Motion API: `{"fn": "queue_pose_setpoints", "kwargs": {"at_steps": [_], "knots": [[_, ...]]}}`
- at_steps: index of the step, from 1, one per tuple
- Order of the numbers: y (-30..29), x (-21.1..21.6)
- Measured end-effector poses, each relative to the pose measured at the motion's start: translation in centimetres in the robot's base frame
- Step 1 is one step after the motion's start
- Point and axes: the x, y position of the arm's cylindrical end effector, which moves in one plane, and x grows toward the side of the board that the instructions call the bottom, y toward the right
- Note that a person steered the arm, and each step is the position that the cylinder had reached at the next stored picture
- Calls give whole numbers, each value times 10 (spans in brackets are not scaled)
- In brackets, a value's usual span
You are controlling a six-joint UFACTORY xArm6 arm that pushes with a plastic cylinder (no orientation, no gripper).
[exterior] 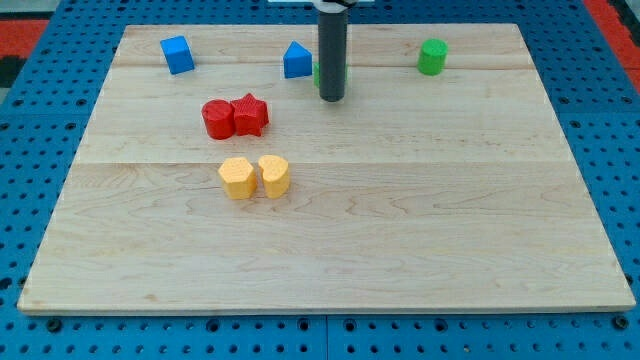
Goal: Push green star slightly towards right of the board
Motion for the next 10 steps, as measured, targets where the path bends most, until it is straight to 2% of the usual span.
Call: {"fn": "queue_pose_setpoints", "kwargs": {"at_steps": [1, 3, 5, 7, 9, 10], "knots": [[8, 9], [-44, -7], [-44, -28], [-43, -28], [-3, -14], [-1, -10]]}}
